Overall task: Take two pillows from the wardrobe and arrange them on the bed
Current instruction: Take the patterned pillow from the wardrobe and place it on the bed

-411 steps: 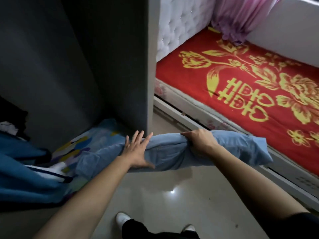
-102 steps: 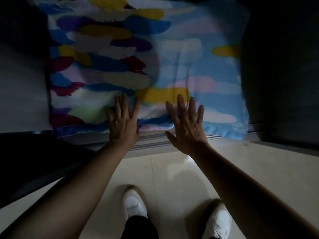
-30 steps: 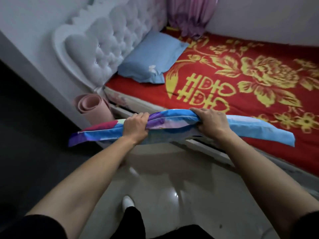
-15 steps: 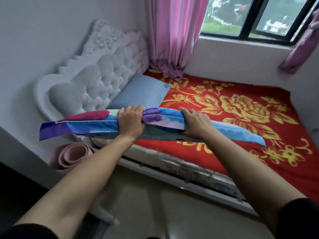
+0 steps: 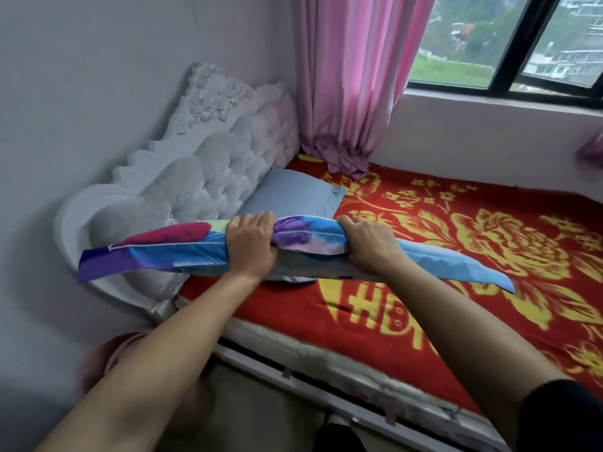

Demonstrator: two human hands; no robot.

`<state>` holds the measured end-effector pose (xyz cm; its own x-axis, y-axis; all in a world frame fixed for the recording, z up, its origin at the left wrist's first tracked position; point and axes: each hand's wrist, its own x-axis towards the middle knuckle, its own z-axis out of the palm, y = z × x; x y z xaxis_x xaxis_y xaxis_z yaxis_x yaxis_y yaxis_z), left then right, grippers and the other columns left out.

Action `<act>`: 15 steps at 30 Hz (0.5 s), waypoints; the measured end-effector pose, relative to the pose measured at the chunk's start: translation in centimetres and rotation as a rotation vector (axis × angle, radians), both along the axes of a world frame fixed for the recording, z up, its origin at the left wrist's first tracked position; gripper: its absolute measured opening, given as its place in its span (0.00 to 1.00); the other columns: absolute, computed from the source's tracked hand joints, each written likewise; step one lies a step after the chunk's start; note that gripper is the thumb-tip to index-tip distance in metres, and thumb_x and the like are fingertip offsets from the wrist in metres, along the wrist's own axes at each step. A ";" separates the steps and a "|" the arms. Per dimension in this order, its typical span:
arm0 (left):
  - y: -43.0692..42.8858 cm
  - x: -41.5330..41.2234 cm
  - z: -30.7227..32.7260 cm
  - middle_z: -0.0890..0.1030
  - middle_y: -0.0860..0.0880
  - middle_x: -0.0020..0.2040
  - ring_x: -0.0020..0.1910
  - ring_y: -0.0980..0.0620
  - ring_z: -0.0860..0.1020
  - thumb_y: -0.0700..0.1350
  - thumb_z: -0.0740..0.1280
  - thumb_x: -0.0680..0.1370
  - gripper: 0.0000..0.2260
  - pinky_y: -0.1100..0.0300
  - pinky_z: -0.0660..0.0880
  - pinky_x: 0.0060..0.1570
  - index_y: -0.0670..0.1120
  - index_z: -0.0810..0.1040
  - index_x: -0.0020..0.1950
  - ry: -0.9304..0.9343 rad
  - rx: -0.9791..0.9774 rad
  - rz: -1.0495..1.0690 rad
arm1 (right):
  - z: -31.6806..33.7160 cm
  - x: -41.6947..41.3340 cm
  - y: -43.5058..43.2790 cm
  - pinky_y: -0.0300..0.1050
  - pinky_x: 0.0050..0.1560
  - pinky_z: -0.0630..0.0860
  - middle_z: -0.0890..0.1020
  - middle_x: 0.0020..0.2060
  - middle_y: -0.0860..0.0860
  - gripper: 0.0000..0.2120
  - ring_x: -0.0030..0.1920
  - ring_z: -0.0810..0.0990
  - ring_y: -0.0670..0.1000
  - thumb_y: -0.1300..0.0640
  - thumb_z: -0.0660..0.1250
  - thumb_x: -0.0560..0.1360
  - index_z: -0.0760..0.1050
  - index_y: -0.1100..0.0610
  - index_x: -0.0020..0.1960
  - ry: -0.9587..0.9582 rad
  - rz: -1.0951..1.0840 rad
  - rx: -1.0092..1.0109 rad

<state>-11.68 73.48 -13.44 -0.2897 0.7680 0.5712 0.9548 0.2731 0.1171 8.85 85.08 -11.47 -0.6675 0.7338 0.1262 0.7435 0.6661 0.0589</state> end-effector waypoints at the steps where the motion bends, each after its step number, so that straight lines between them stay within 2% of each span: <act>1: 1.8 -1.0 -0.3 0.78 0.45 0.37 0.39 0.41 0.75 0.35 0.69 0.61 0.13 0.49 0.71 0.47 0.44 0.72 0.41 0.007 -0.010 0.003 | -0.4 -1.0 1.9 0.53 0.43 0.78 0.80 0.50 0.51 0.20 0.47 0.82 0.57 0.52 0.67 0.73 0.67 0.50 0.63 0.001 0.010 0.011; 4: 7.5 -3.6 -0.7 0.78 0.46 0.37 0.39 0.42 0.75 0.36 0.70 0.60 0.13 0.51 0.70 0.45 0.44 0.72 0.41 0.010 -0.059 0.014 | -1.6 -3.8 8.2 0.51 0.39 0.76 0.81 0.47 0.50 0.17 0.44 0.82 0.56 0.51 0.67 0.73 0.68 0.51 0.59 -0.001 0.049 0.010; 7: 13.3 -5.7 -0.8 0.78 0.46 0.38 0.41 0.42 0.75 0.36 0.69 0.62 0.12 0.51 0.70 0.47 0.44 0.73 0.43 0.003 -0.104 0.030 | -2.5 -6.0 14.6 0.49 0.35 0.69 0.82 0.47 0.49 0.19 0.43 0.82 0.57 0.51 0.66 0.71 0.66 0.51 0.59 0.024 0.056 0.001; 11: 19.3 -8.1 -1.1 0.78 0.46 0.39 0.42 0.43 0.75 0.37 0.69 0.64 0.11 0.50 0.70 0.49 0.45 0.73 0.44 -0.003 -0.127 0.041 | -2.9 -8.8 21.7 0.48 0.34 0.64 0.80 0.51 0.50 0.35 0.48 0.82 0.58 0.46 0.68 0.70 0.61 0.49 0.74 0.012 0.024 -0.037; 12: 20.5 -8.8 -1.4 0.78 0.46 0.39 0.42 0.43 0.75 0.36 0.69 0.64 0.11 0.50 0.70 0.49 0.44 0.73 0.44 -0.009 -0.133 0.051 | -2.9 -9.8 23.2 0.47 0.34 0.64 0.78 0.51 0.51 0.33 0.48 0.82 0.58 0.45 0.69 0.70 0.63 0.48 0.73 -0.013 0.032 -0.070; 15: 23.9 -11.3 -2.2 0.78 0.45 0.39 0.41 0.42 0.75 0.36 0.71 0.63 0.12 0.50 0.70 0.48 0.44 0.73 0.44 -0.024 -0.155 0.088 | -3.3 -13.2 27.2 0.48 0.37 0.66 0.75 0.47 0.50 0.19 0.45 0.81 0.57 0.45 0.67 0.70 0.74 0.45 0.60 -0.041 0.073 -0.123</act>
<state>-23.02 97.39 -15.62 -0.3717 0.8176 0.4397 0.9240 0.3719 0.0896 -4.36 112.23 -14.72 -0.7227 0.6911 0.0100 0.6912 0.7227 0.0033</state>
